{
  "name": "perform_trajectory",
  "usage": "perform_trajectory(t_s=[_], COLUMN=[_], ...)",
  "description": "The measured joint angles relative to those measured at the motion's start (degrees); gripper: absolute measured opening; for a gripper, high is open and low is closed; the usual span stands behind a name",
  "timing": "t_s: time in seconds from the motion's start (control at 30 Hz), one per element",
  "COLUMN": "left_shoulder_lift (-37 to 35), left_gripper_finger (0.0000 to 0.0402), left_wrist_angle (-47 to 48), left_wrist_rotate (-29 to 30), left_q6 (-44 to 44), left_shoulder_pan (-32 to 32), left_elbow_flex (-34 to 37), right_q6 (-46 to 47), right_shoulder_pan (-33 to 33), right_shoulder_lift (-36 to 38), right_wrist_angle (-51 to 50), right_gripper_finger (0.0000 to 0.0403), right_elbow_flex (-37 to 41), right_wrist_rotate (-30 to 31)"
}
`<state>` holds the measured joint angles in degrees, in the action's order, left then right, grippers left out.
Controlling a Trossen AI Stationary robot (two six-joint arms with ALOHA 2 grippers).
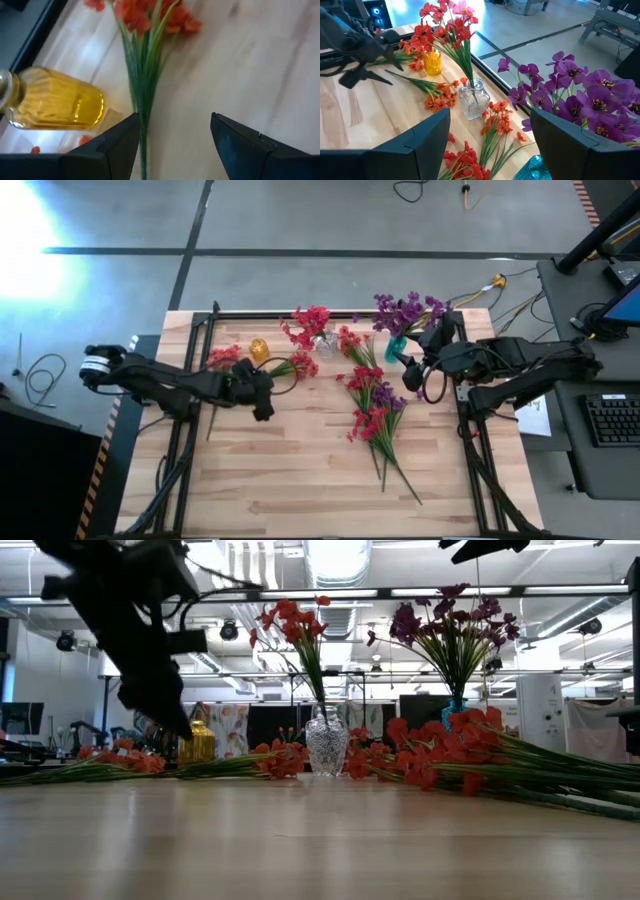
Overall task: Sort flowers into vase by color
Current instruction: Put the orange flowers into the yellow vase
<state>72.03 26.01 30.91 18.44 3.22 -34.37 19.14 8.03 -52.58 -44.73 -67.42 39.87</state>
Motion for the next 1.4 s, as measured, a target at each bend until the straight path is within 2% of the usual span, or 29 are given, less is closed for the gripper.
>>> perform_trajectory(t_s=[0.3, 0.63, 0.9, 1.27, 1.4], left_shoulder_lift=[-0.01, 0.0, 0.04, 0.06, 0.07], left_gripper_finger=[0.0217, 0.0192, 0.0189, 0.0189, 0.0165], left_wrist_angle=[-8.22, -16.21, -17.78, -20.18, -20.18], left_wrist_rotate=[-1.68, -2.0, -4.88, -5.01, -8.82], left_q6=[-2.2, -6.02, -6.63, -5.69, -1.62], left_shoulder_pan=[-6.08, -10.68, -11.99, -12.23, -12.23], left_elbow_flex=[7.85, 12.19, 13.48, 15.04, 15.17], right_q6=[0.0, 1.03, 1.35, 0.9, 0.87], right_shoulder_pan=[0.0, 0.0, 0.0, 0.0, 0.0], right_shoulder_lift=[0.0, 0.0, 0.0, 0.0, 0.0], right_wrist_angle=[0.08, 0.4, 0.42, 0.35, 0.26], right_gripper_finger=[0.0269, 0.0268, 0.027, 0.0266, 0.027], right_elbow_flex=[-0.02, 0.0, 0.0, 0.02, 0.07], right_wrist_rotate=[-0.01, -1.33, -1.37, -1.37, -1.37])
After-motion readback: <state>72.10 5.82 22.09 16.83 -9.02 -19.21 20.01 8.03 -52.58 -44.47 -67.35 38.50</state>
